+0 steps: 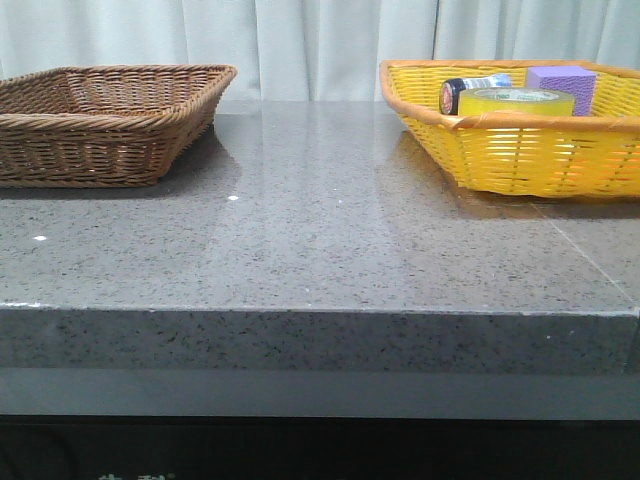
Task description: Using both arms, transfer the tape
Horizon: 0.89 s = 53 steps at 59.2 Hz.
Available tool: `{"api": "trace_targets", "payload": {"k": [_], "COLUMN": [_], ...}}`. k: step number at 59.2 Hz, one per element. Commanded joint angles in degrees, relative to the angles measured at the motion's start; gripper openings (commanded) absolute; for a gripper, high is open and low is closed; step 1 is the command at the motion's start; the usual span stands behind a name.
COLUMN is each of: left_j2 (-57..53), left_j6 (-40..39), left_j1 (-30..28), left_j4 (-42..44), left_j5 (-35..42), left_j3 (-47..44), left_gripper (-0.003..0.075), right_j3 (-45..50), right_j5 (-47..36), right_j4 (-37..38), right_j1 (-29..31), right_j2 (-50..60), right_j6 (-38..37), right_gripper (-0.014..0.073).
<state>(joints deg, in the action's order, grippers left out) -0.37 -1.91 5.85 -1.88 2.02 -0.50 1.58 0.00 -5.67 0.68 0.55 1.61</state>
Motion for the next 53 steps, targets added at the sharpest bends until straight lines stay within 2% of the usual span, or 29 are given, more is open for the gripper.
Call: {"api": "trace_targets", "payload": {"k": [1,38,44,53], "left_j2": [-1.04,-1.04,-1.04,-1.04], "left_j6": [-0.61,-0.61,-0.61,-0.61], "left_j1": [0.26,0.26,0.26,0.26], "left_j4": [-0.28,-0.28,-0.28,-0.28], "left_j5": [4.54,4.54,7.08,6.53], "left_j3": [-2.23,-2.23,-2.12,1.99], "left_gripper": [-0.002,-0.002,-0.002,-0.002], "right_j3": [-1.47,-1.47,-1.58,-5.18], "right_j5": [-5.15,-5.51,-6.79,-5.39], "right_j4": [0.54,0.54,0.54,0.54], "right_j1": [0.29,0.29,0.29,0.29], "right_j2": [1.57,1.57,1.57,1.57], "right_j6": [0.15,0.15,0.15,0.15], "right_gripper": [-0.0069,-0.0069,-0.0069,-0.0069]}}
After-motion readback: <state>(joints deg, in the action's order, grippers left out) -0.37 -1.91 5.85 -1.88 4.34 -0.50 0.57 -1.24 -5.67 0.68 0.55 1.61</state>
